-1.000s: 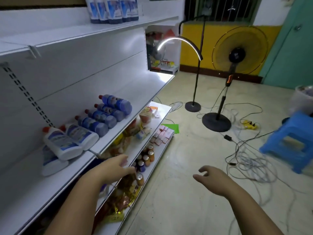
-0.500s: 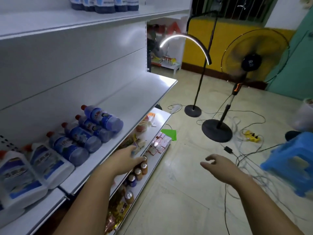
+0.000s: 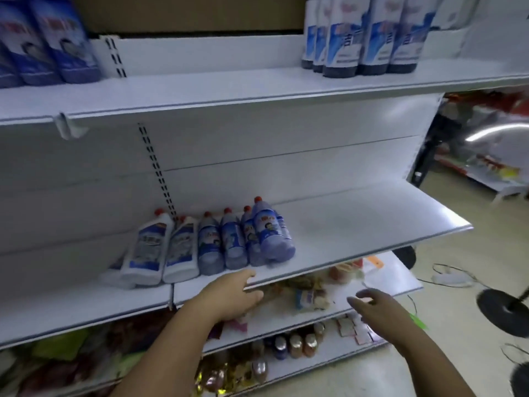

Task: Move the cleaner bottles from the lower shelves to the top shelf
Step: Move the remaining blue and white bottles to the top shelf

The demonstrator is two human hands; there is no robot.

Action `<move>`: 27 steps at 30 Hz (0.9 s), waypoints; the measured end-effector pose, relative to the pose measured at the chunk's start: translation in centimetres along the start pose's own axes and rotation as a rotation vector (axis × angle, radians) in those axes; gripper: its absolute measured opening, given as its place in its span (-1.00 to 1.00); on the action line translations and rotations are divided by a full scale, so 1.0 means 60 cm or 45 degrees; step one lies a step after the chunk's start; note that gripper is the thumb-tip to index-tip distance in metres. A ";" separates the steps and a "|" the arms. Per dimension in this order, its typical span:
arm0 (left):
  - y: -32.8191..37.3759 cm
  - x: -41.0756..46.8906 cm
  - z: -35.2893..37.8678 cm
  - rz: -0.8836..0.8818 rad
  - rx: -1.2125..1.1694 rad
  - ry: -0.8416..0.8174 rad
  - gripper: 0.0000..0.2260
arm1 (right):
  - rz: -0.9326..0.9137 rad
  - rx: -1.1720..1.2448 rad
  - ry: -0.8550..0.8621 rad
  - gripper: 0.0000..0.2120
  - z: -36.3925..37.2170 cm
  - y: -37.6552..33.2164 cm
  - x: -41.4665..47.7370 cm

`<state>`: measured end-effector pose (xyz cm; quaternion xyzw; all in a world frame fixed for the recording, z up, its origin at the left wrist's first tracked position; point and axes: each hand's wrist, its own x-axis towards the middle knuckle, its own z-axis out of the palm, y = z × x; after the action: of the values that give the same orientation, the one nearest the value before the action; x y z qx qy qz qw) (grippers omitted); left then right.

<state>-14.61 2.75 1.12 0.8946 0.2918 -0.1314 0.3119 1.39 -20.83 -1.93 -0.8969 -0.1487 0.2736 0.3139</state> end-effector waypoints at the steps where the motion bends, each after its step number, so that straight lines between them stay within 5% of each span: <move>1: -0.009 -0.007 -0.001 -0.042 -0.016 0.022 -0.46 | -0.082 -0.010 -0.042 -0.87 0.009 -0.026 0.016; 4: -0.035 -0.017 -0.004 -0.145 -0.061 0.013 -0.46 | -0.260 -0.067 -0.135 -0.85 0.045 -0.097 0.060; 8: -0.062 0.004 -0.020 -0.219 -0.184 0.049 -0.44 | -0.305 -0.020 -0.100 -0.55 0.083 -0.173 0.118; 15: -0.070 0.105 -0.055 -0.135 -0.418 0.074 -0.48 | -0.191 -0.170 -0.057 -0.39 0.138 -0.258 0.204; 19: -0.052 0.167 -0.069 -0.095 -0.462 0.090 -0.51 | -0.132 -0.266 -0.092 -0.48 0.135 -0.270 0.232; 23: -0.030 0.211 -0.074 -0.055 -0.400 0.120 -0.64 | 0.215 0.598 -0.271 -0.58 0.098 -0.257 0.257; 27: -0.007 0.232 -0.055 -0.093 -0.383 0.128 -0.68 | 0.167 1.242 -0.529 -0.48 0.055 -0.206 0.258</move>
<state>-3.62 11.27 -2.36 0.8319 0.3558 -0.0527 0.4225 10.73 -3.07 -2.28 -0.5811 -0.0071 0.5019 0.6406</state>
